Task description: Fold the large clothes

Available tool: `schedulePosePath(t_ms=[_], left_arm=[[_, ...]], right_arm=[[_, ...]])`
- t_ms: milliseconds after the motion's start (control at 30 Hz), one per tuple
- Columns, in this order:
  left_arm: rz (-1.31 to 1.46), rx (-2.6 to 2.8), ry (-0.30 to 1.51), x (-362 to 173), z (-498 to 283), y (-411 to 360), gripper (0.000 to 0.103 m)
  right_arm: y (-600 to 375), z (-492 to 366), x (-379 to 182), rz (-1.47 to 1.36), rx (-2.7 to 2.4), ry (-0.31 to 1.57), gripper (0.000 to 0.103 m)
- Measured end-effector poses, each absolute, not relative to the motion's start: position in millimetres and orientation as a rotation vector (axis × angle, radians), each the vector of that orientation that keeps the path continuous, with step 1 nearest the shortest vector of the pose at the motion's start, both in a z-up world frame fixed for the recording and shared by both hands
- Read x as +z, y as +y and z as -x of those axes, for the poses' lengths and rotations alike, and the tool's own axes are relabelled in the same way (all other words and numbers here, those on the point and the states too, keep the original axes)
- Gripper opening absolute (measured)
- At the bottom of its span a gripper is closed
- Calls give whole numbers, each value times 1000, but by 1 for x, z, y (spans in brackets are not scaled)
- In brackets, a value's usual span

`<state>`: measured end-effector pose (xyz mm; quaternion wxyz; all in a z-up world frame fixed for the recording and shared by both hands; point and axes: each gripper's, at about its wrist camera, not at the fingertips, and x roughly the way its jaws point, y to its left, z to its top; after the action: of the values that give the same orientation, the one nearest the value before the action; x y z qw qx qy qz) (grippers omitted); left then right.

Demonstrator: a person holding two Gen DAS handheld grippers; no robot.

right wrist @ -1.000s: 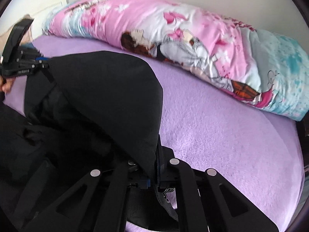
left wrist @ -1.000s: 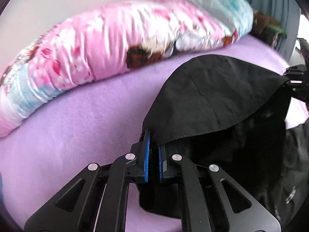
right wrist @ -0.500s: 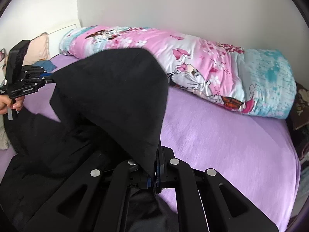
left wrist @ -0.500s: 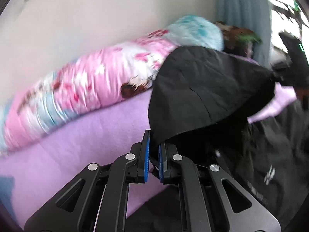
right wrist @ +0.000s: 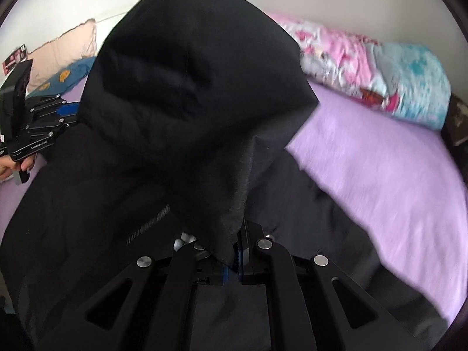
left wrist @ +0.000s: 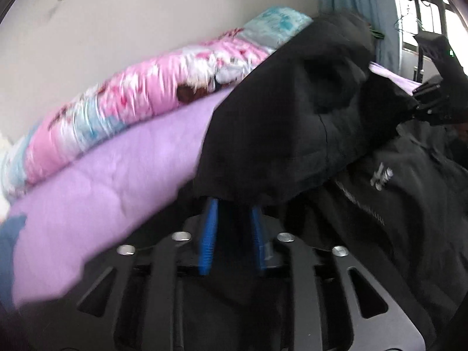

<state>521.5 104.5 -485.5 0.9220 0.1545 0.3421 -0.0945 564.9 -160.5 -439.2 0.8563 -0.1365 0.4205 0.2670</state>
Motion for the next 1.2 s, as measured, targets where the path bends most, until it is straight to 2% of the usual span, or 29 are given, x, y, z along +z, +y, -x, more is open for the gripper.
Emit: schedulePosePath(t_ms=[33, 67, 100, 133, 233, 300, 333, 433, 567, 733, 967, 1200], left_arm=[[-326, -175, 712, -493, -520, 107, 56], [-326, -151, 716, -500, -511, 108, 81], [-314, -139, 714, -500, -506, 110, 92], [-301, -127, 713, -501, -500, 112, 95], [-305, -135, 733, -496, -490, 109, 97], [-323, -177, 716, -481, -489, 100, 97], [-361, -197, 705, -476, -491, 92, 97], [-604, -334, 611, -463, -500, 51, 97], [-890, -541, 493, -463, -517, 4, 97], [-1048, -771, 389, -451, -560, -29, 97], [-1254, -1029, 475, -473, -599, -51, 97], [-1361, -1156, 511, -493, -597, -38, 96]], right_arm=[[-160, -562, -446, 298, 557, 894, 12], [-160, -561, -451, 308, 540, 910, 34], [-160, -558, -455, 310, 515, 923, 47], [-161, -555, -454, 300, 520, 922, 62], [-165, -545, -443, 353, 537, 914, 73], [-170, -541, -429, 394, 560, 900, 74], [-173, -542, -423, 422, 561, 880, 75], [-171, -555, -406, 544, 604, 812, 89], [-148, -567, -400, 705, 710, 759, 89], [-126, -596, -403, 836, 849, 713, 88], [-118, -588, -417, 988, 996, 721, 85], [-114, -582, -435, 1140, 1075, 695, 84]])
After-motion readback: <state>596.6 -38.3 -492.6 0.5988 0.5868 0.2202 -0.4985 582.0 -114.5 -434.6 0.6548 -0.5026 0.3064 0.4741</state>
